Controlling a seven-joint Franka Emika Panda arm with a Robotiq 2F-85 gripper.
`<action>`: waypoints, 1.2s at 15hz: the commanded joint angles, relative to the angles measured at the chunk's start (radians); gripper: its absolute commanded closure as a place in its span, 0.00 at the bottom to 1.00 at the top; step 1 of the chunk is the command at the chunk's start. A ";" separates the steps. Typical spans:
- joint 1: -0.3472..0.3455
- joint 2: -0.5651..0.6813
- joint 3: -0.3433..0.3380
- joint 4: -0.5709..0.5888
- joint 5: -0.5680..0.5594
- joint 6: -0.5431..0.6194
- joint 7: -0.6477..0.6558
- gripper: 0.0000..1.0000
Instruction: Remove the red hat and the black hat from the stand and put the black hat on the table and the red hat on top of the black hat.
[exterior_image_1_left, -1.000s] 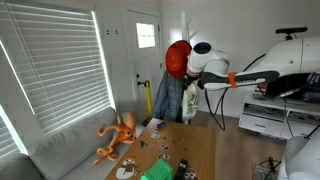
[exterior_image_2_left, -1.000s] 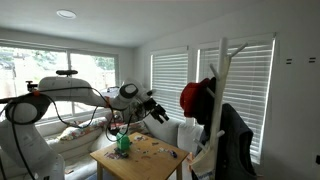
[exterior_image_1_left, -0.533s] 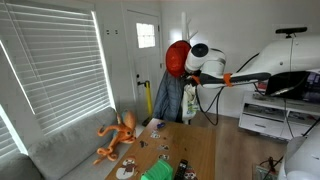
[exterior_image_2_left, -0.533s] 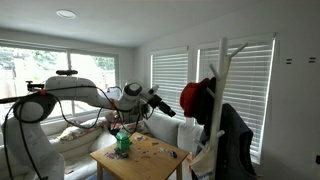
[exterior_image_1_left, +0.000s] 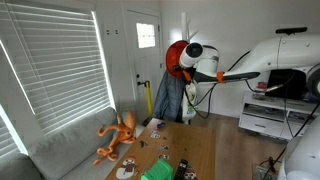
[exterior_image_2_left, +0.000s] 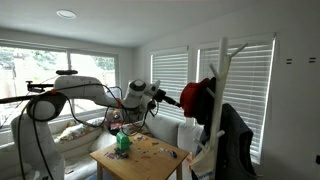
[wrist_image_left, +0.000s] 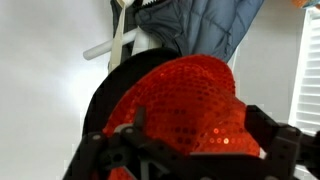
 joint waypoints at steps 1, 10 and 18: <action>0.021 0.047 -0.025 0.062 -0.087 0.054 0.111 0.00; 0.040 0.073 -0.040 0.107 -0.208 0.083 0.218 0.32; 0.053 0.056 -0.048 0.102 -0.238 0.085 0.221 0.89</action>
